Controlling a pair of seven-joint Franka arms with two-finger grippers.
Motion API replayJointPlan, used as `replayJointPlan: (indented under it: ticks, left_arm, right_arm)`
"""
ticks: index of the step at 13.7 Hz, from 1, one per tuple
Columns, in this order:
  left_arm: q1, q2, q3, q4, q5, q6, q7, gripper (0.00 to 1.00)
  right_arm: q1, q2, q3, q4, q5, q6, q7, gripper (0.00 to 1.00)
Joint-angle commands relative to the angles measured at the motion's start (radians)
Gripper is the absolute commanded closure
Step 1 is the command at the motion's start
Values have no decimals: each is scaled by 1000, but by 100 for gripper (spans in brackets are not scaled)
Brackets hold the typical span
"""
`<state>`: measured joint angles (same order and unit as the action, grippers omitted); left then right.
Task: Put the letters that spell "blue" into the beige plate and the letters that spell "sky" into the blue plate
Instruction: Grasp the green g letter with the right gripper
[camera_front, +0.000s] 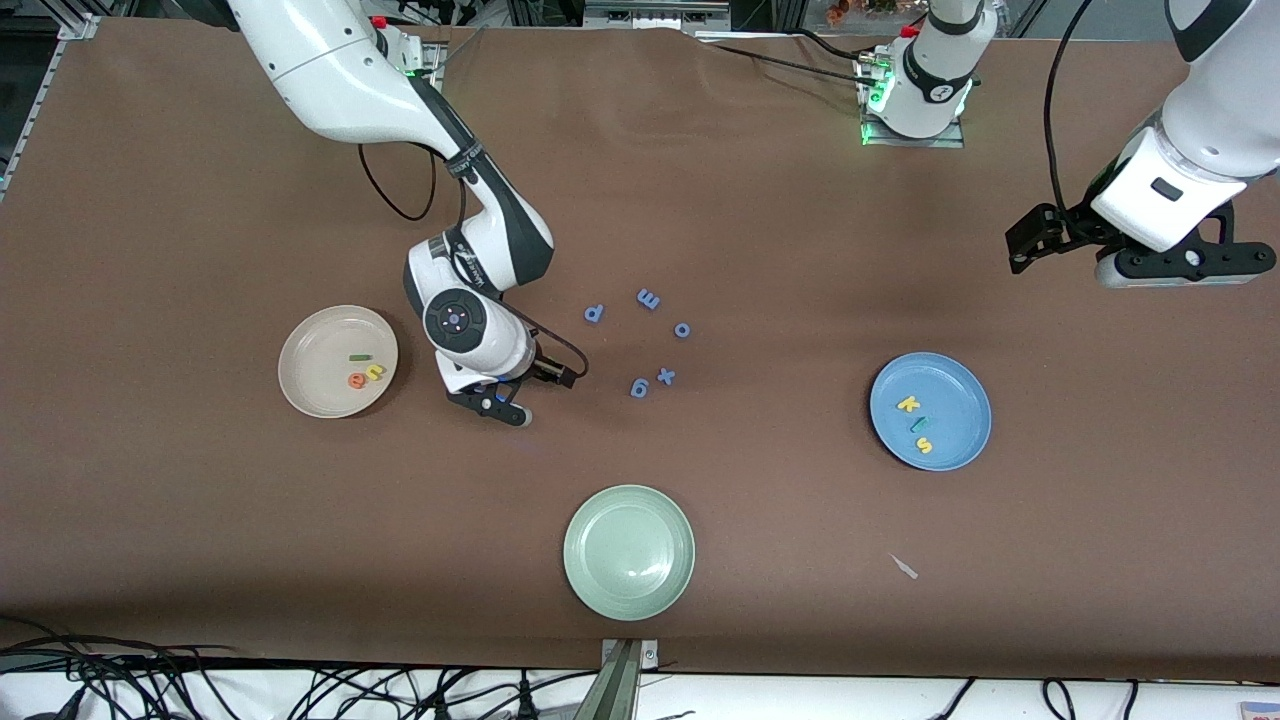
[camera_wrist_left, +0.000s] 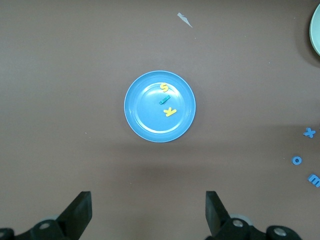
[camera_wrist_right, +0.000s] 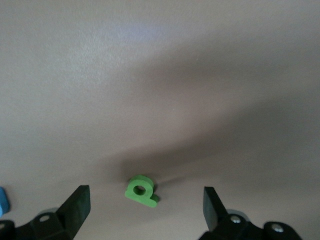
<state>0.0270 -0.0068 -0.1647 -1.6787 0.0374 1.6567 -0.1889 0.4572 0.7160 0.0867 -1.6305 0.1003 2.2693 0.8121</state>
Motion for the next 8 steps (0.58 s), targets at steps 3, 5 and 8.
replayJointPlan:
  ticks: [3,5,8]
  left_arm:
    - [8,8,-4,24,-22,-9,20,0]
    - [11,8,-2,22,-24,-11,22,0]
    - [10,8,-4,22,-24,-11,22,0]
  right_arm:
    - [37,42,-4,17,15,18,-1,1]
    - [37,42,-4,14,15,19,-1,12]
    - [41,43,-4,12,15,19,-1,32]
